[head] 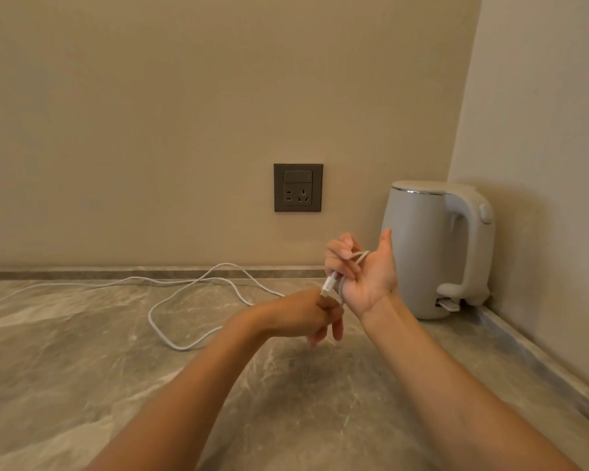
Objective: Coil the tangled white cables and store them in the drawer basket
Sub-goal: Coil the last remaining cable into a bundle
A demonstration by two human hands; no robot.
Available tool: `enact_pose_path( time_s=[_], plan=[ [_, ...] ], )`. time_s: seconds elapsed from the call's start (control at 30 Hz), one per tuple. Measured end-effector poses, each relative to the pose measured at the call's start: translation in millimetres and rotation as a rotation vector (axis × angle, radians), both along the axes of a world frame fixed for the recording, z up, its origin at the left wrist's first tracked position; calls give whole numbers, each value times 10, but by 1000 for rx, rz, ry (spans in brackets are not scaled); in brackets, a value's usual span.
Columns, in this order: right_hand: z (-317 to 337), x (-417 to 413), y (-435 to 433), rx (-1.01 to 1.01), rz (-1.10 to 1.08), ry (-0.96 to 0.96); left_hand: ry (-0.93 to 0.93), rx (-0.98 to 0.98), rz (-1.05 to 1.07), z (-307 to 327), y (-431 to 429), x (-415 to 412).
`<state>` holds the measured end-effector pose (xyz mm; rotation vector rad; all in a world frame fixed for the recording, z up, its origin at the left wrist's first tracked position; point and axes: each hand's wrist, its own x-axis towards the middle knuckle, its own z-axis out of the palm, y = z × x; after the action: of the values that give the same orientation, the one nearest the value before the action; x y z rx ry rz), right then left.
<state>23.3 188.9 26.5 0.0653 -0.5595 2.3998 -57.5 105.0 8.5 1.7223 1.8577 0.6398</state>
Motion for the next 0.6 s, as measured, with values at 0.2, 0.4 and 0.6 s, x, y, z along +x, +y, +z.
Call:
enact_pose_path(
  time_s=[0.2,0.4,0.6],
  plan=[
    [-59,12,75,65,-182,-154,158,-124,-58,172,-69,37],
    [-96,-16,43,308,-228,-406,199,-49,14,314,-152,-56],
    [-132,-29,67,507,-297,-598,101,115,129,384,-202,-136]
  ],
)
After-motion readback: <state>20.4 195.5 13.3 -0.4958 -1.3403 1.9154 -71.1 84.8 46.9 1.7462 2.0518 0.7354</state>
